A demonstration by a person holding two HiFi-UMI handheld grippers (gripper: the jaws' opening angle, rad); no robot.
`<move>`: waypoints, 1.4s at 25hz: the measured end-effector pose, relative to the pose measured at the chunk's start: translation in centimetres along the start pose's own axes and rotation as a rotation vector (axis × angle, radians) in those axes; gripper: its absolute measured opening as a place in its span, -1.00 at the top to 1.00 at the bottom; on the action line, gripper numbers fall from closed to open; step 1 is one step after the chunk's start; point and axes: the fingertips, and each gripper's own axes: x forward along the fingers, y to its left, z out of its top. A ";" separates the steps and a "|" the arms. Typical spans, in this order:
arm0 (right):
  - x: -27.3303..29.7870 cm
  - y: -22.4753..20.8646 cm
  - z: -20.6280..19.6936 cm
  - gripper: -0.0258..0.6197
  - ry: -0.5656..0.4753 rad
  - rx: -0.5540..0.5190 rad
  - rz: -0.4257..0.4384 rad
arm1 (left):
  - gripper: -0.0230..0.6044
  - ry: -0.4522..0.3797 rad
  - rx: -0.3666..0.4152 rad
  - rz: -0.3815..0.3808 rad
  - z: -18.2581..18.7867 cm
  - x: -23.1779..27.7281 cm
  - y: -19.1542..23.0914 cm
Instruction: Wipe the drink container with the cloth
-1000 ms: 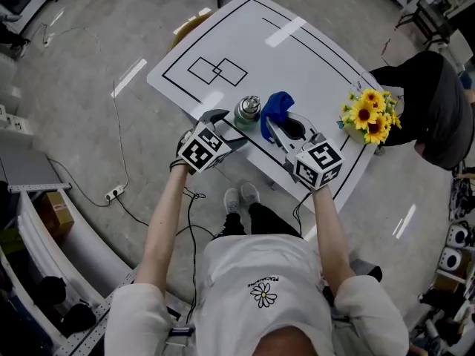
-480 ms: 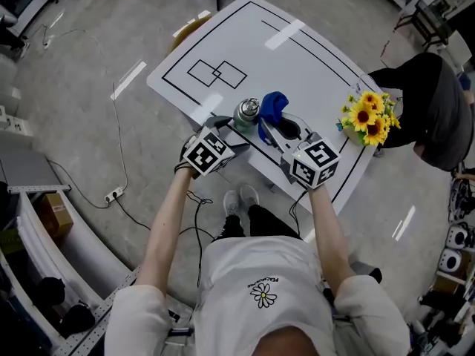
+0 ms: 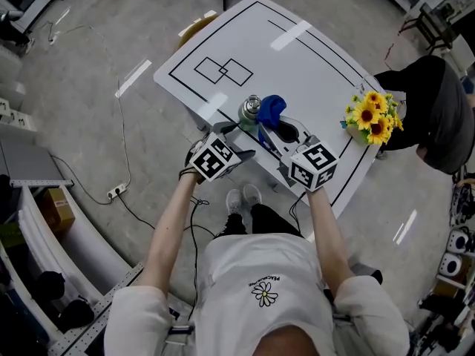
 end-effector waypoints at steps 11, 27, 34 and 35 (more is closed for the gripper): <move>0.2 0.0 0.0 0.79 0.007 0.002 0.010 | -0.25 -0.021 -0.016 -0.021 0.4 0.4 -0.9; 0.5 -0.4 -0.2 0.79 0.023 0.009 0.016 | -0.25 -0.028 0.012 -0.084 1.2 1.8 -2.3; 0.3 -0.4 -0.2 0.79 0.027 0.007 0.016 | -0.25 -0.083 0.026 0.035 2.3 -1.4 2.5; 0.4 -0.4 -0.1 0.79 0.026 0.007 0.017 | -0.25 -0.089 0.018 0.041 2.7 -1.3 3.5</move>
